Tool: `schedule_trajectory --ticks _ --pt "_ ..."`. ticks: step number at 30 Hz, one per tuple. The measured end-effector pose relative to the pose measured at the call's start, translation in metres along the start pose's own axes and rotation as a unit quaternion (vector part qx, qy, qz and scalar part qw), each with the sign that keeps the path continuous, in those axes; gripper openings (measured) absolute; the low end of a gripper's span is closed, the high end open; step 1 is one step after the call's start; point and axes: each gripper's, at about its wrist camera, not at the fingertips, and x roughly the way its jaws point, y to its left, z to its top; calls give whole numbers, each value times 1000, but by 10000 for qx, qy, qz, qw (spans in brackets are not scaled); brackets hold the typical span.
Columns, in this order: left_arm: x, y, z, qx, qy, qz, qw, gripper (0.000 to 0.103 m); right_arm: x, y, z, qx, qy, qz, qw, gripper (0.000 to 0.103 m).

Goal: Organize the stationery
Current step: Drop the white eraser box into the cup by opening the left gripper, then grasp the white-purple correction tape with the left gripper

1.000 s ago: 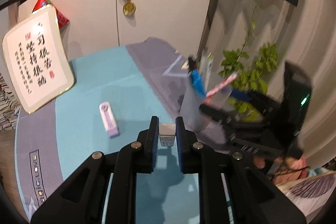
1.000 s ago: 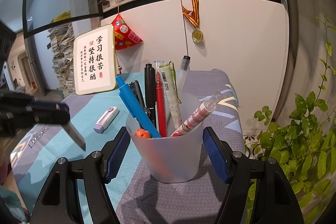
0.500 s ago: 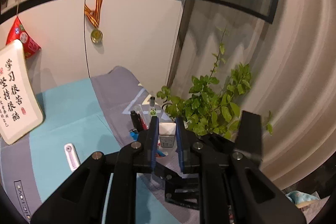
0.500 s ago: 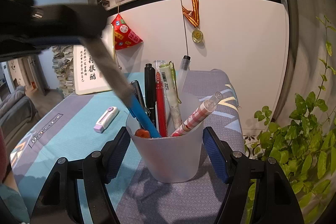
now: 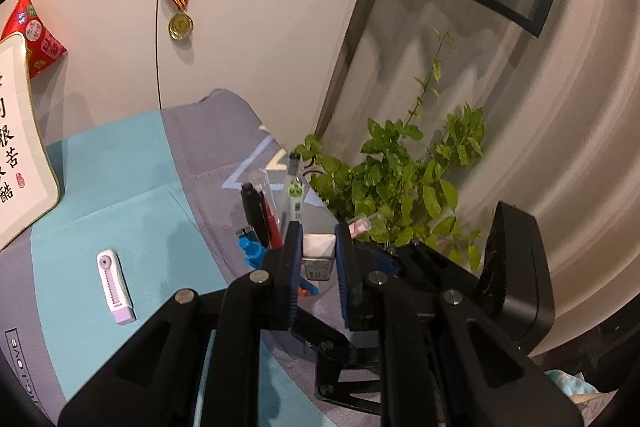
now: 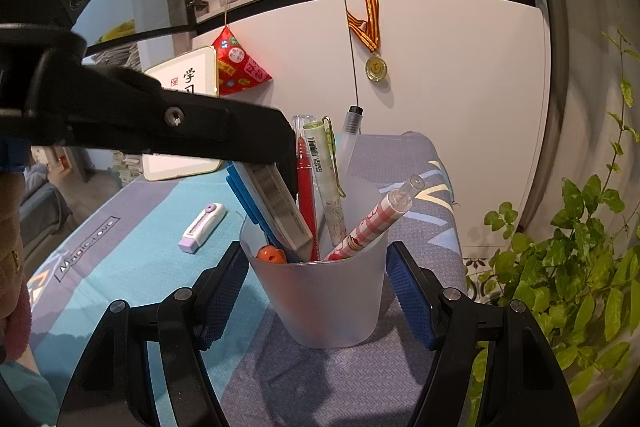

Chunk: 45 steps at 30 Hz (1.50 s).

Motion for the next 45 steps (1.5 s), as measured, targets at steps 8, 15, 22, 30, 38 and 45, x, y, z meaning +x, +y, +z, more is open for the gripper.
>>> schedule_trajectory --ticks 8,15,22,30,38,45 --pt "-5 1 -2 -12 -12 12 10000 16 0 0 0 2 -1 -1 10000 72" --pt "-24 18 -4 -120 -244 290 9992 20 0 1 -1 1 7 -6 10000 72" --pt "-28 71 -17 -654 -200 1016 9925 23 -1 2 -1 1 8 -5 10000 72" --pt "-6 135 -35 -1259 276 1872 9738 29 0 2 -1 3 22 -9 10000 72" --pt "34 161 -30 -1454 652 2197 9625 31 0 1 -2 7 46 -9 10000 72" --pt "64 166 -22 -1403 858 2337 9583 31 0 1 -2 13 52 -4 10000 72"
